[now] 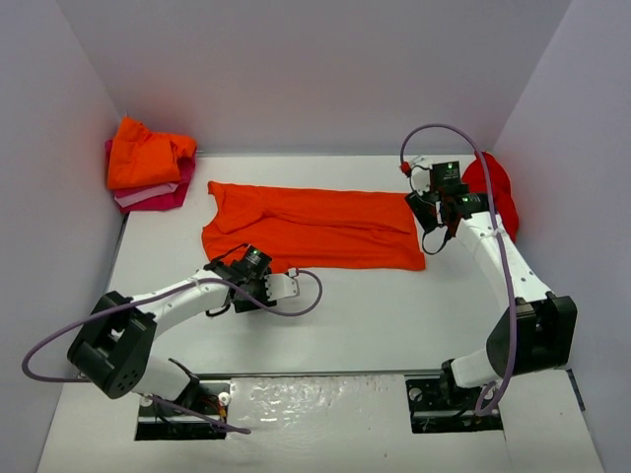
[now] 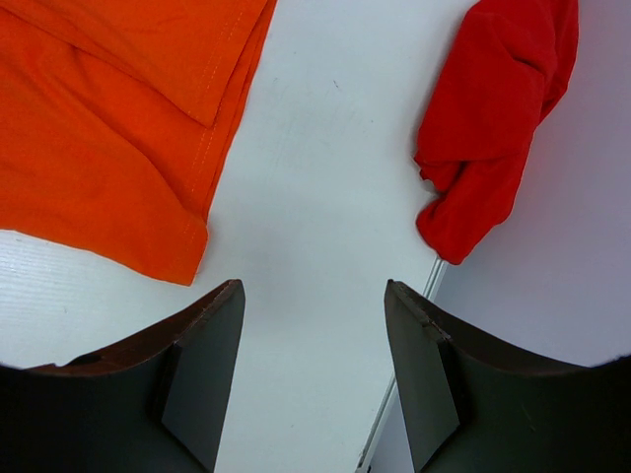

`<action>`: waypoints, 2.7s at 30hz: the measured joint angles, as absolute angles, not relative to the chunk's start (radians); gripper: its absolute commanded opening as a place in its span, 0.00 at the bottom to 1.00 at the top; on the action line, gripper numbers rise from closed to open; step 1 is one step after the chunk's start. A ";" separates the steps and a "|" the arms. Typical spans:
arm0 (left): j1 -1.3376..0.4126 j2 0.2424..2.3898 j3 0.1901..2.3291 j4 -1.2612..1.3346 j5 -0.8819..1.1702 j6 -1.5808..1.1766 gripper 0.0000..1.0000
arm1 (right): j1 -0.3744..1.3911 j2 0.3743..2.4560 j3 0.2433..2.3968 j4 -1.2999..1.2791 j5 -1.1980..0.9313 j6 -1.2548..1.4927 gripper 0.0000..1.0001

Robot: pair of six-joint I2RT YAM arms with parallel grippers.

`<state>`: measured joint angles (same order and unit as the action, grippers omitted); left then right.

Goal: Fold and stack the t-shirts

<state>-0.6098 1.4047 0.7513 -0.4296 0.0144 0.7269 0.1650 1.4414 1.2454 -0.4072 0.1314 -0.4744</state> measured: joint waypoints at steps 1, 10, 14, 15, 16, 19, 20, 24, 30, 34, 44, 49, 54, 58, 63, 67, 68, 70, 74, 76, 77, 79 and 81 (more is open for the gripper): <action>-0.610 1.419 0.751 -0.421 0.012 0.727 0.41 | 0.165 1.441 1.244 -0.407 0.130 -0.474 0.56; -0.612 1.459 0.754 -0.386 -0.002 0.728 0.20 | 0.165 1.441 1.239 -0.406 0.122 -0.474 0.56; -0.612 1.462 0.756 -0.418 0.018 0.735 0.00 | 0.165 1.442 1.234 -0.405 0.122 -0.474 0.57; -0.612 1.461 0.760 -0.436 0.032 0.738 0.00 | 0.165 1.442 1.234 -0.404 0.122 -0.474 0.57; -0.610 1.460 0.769 -0.458 0.051 0.742 0.00 | 0.165 1.442 1.234 -0.403 0.122 -0.474 0.57; -0.595 1.446 0.823 -0.525 0.112 0.753 0.00 | 0.165 1.444 1.234 -0.401 0.121 -0.474 0.56; -0.583 1.444 0.856 -0.545 0.131 0.755 0.00 | 0.165 1.447 1.234 -0.401 0.120 -0.474 0.56; -0.515 1.444 1.009 -0.640 0.223 0.761 0.05 | 0.165 1.455 1.234 -0.400 0.115 -0.474 0.57; -0.422 1.489 1.227 -0.753 0.332 0.775 0.43 | 0.165 1.455 1.231 -0.399 0.109 -0.474 0.57; -0.380 1.608 1.289 -0.763 0.352 0.772 0.46 | 0.165 1.455 1.221 -0.398 0.100 -0.473 0.57; -0.353 1.656 1.203 -0.726 0.346 0.755 0.44 | 0.165 1.456 1.214 -0.396 0.096 -0.473 0.57; -0.353 1.492 1.083 -0.708 0.336 0.774 0.39 | 0.165 1.462 1.213 -0.391 0.096 -0.473 0.57; -0.354 1.367 0.991 -0.724 0.310 0.808 0.34 | 0.165 1.484 1.213 -0.388 0.083 -0.471 0.57; -0.354 1.365 0.924 -0.715 0.276 0.835 0.34 | 0.167 1.487 1.213 -0.387 0.076 -0.471 0.57; -0.358 1.387 0.867 -0.704 0.250 0.854 0.29 | 0.174 1.491 1.212 -0.386 0.071 -0.471 0.58; -0.366 1.418 0.866 -0.673 0.246 0.858 0.29 | 0.178 1.505 1.211 -0.386 0.070 -0.471 0.58; -0.368 1.423 0.866 -0.664 0.246 0.859 0.29 | 0.179 1.508 1.210 -0.386 0.070 -0.471 0.58; -0.372 1.429 0.865 -0.645 0.246 0.859 0.29 | 0.179 1.512 1.209 -0.386 0.070 -0.471 0.58; -0.384 1.439 0.864 -0.614 0.244 0.859 0.29 | 0.179 1.514 1.208 -0.386 0.071 -0.471 0.58; -0.392 1.445 0.861 -0.598 0.242 0.859 0.29 | 0.179 1.516 1.208 -0.386 0.070 -0.471 0.58; -0.395 1.447 0.857 -0.592 0.241 0.859 0.29 | 0.179 1.517 1.208 -0.386 0.071 -0.471 0.58; -0.401 1.453 0.851 -0.581 0.239 0.859 0.29 | 0.179 1.519 1.208 -0.386 0.071 -0.470 0.58; -0.409 1.466 0.851 -0.571 0.238 0.859 0.29 | 0.179 1.521 1.208 -0.386 0.070 -0.470 0.58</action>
